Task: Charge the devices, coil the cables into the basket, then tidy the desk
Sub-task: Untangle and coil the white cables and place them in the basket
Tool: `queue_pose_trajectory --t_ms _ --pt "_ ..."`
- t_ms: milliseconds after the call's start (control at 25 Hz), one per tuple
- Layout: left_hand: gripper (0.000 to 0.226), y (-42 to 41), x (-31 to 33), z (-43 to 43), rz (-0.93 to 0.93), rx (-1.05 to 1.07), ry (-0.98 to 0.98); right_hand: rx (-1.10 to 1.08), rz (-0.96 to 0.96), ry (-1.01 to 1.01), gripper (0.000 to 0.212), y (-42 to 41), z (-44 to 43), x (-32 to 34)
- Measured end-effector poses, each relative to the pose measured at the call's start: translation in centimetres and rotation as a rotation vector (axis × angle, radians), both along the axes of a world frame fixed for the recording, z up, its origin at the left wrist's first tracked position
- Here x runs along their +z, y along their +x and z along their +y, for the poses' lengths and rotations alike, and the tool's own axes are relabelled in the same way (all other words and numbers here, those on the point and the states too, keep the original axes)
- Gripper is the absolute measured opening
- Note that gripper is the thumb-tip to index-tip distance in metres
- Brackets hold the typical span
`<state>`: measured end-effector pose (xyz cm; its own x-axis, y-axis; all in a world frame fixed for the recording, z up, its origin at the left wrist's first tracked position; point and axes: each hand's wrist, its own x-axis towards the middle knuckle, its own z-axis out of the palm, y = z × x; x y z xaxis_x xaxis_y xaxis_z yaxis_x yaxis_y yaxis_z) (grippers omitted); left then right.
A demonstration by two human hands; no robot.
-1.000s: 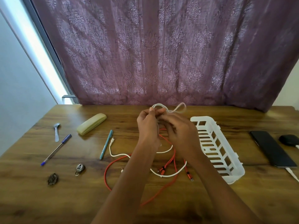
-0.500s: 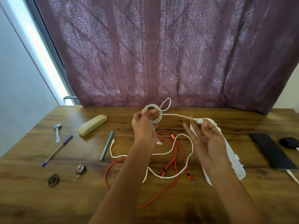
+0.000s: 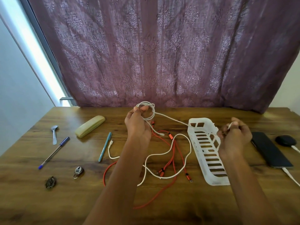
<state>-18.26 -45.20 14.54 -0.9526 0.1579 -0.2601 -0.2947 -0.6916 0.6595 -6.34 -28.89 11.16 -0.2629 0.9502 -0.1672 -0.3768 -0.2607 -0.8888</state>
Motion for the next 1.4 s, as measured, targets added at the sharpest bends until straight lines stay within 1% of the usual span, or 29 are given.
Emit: queue_pose_trajectory --t_ms 80,120,240,280,320,360,440,520,560,600,680,800,840,880,960,1000,1040,1080,1120,1160,1240,1280,1320,1400 --pt "0.015 0.3 -0.3 0.1 -0.005 0.003 0.015 -0.048 -0.139 0.14 0.019 -0.4 0.2 -0.5" --pt "0.015 0.5 -0.3 0.2 0.006 0.002 0.018 -0.051 -0.216 0.259 0.019 -0.6 -0.1 -0.8" --pt "0.017 0.9 -0.4 0.9 0.066 -0.005 0.013 0.007 -0.437 0.767 0.025 -1.1 -2.2 -1.1" --pt "0.018 1.0 -0.3 1.1 0.087 -0.004 0.014 0.051 -0.499 0.9 0.026 -1.5 -3.1 -0.9" --pt "0.018 1.2 -0.1 1.4 0.105 0.0 0.009 0.115 -0.54 0.969 0.024 -1.8 -4.1 -0.6" --pt "0.019 1.4 0.1 1.6 0.117 0.003 0.003 0.196 -0.55 0.985 0.021 -2.2 -5.1 -0.2" --pt "0.021 1.8 0.3 2.1 0.128 0.005 -0.006 0.372 -0.505 0.947 0.021 -2.9 -6.6 0.7" --pt "0.022 2.1 0.5 2.1 0.13 -0.012 -0.017 0.509 -0.454 0.859 0.038 -3.5 -7.4 1.5" --pt "0.022 2.2 0.6 2.0 0.126 -0.025 -0.014 0.547 -0.451 0.831 0.047 -3.8 -7.6 1.6" --pt "0.022 2.3 0.7 2.0 0.118 -0.038 0.001 0.565 -0.456 0.818 0.05 -4.1 -7.8 1.7" --pt "0.023 2.6 0.8 1.8 0.101 -0.067 0.022 0.585 -0.443 0.781 0.043 -4.6 -7.8 1.8" --pt "0.022 3.0 0.7 1.6 0.115 -0.122 -0.016 0.636 -0.305 0.588 0.02 -5.2 -7.5 1.7" --pt "0.022 3.0 0.7 1.5 0.124 -0.154 -0.036 0.641 -0.285 0.534 0.017 -5.3 -7.3 1.7" --pt "0.023 2.9 0.7 1.4 0.126 -0.191 -0.065 0.64 -0.302 0.524 0.017 -5.3 -7.1 1.7" --pt "0.025 2.5 0.8 1.0 0.11 -0.261 -0.148 0.645 -0.382 0.603 0.031 -5.2 -6.7 1.6" --pt "0.025 2.2 0.9 0.7 0.117 -0.297 -0.223 0.644 -0.43 0.669 0.039 -5.1 -6.4 1.5" --pt "0.025 1.9 1.1 0.4 0.145 -0.329 -0.338 0.638 -0.482 0.726 0.042 -5.0 -6.0 1.6" --pt "0.026 1.8 1.3 0.1 0.184 -0.351 -0.442 0.634 -0.523 0.757 0.04 -4.9 -5.5 1.9" --pt "0.026 1.5 1.5 -0.2 0.21 -0.363 -0.506 0.638 -0.559 0.791 0.033 -4.7 -5.1 2.3" --pt "0.027 1.3 1.9 -0.4 0.221 -0.384 -0.524 0.645 -0.607 0.851 0.025 -4.5 -4.6 2.7" --pt "0.026 0.7 2.7 -0.6 0.295 -0.474 -0.604 0.656 -0.766 1.054 0.021 -4.2 -4.2 3.4" --pt "0.026 0.3 2.8 -0.5 0.372 -0.529 -0.696 0.653 -0.846 1.162 0.021 -4.1 -4.3 3.8" --pt "0.031 0.1 2.8 -0.3 0.439 -0.585 -0.787 0.643 -0.904 1.258 0.02 -4.2 -4.4 4.1" --pt "0.048 -0.1 2.7 0.1 0.547 -0.624 -0.981 0.633 -0.934 1.392 0.018 -4.3 -4.5 4.4"
